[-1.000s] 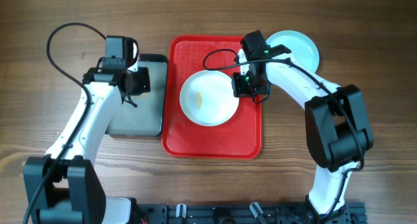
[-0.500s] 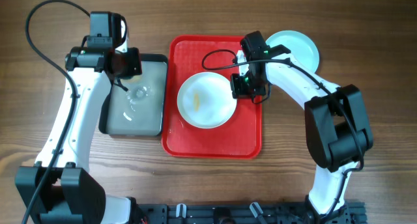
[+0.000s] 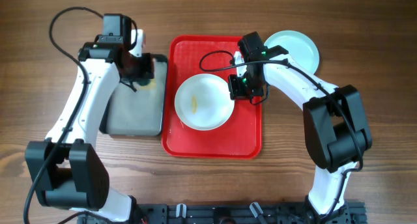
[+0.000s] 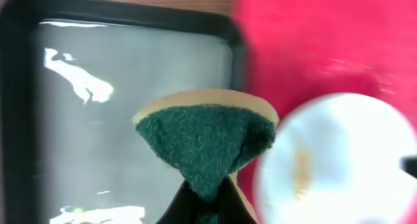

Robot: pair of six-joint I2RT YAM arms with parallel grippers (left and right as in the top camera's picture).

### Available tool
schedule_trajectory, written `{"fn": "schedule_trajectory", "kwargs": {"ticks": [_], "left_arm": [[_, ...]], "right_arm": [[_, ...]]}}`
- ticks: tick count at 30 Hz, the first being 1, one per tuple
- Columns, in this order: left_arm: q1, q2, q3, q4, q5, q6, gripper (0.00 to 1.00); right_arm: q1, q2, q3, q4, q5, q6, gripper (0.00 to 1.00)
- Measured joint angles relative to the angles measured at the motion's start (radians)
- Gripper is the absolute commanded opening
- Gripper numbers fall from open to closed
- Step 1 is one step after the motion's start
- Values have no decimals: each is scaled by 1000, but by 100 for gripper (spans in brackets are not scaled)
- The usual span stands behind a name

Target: Clean dirty plates on tray and stack at the side

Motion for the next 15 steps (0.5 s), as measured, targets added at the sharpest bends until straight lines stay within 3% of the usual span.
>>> {"fn": "schedule_trajectory", "kwargs": {"ticks": [7,15], "left_arm": [[-95,0,-3,8,151,-12,4],[-220,35,-21,60,159,-118,4]], "right_arm": [[0,0,0,0,0,0,4],[0,0,0,0,0,0,4]]}}
